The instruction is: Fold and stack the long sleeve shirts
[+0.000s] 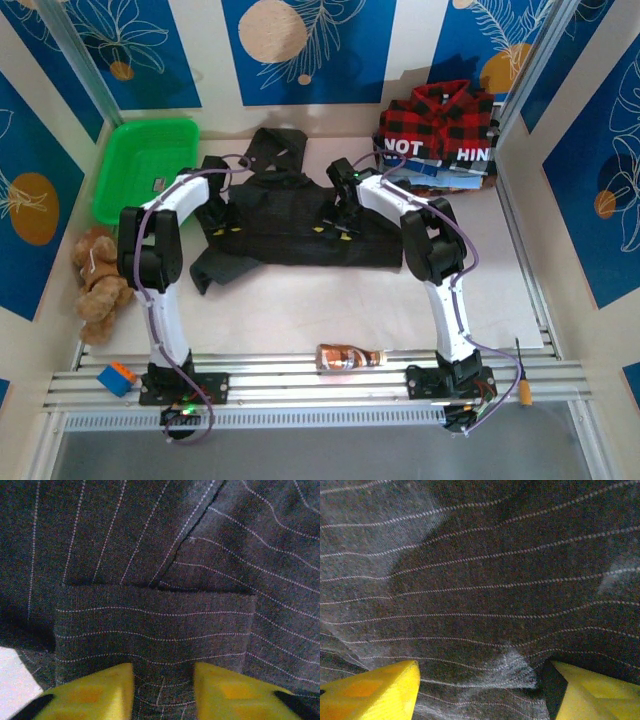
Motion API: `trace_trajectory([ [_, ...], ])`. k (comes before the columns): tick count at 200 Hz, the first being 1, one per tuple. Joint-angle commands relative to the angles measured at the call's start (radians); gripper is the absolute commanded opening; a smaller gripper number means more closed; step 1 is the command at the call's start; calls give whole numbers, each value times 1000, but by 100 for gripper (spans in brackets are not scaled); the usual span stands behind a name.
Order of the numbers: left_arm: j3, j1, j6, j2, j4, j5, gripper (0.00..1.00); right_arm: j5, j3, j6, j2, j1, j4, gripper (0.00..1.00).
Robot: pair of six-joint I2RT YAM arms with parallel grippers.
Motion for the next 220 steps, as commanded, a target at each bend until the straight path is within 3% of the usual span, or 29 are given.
trace_trajectory([
  [1, -37, 3, 8, -20, 19, 19, 28, -22, 10, 32, 39, -8, -2, 66],
  [56, -101, 0, 14, -67, 39, 24, 10, -34, -16, 54, 48, -18, 20, 66],
  [168, -233, -3, -6, -345, 82, 91, 7, -11, -43, 80, 61, -30, 18, 65],
  [200, -291, -14, -21, -519, 60, 148, 5, -4, -36, 88, 61, -35, 10, 65],
  [220, -331, -31, -33, -708, -20, 208, 5, -1, -31, 89, 56, -41, 8, 65],
])
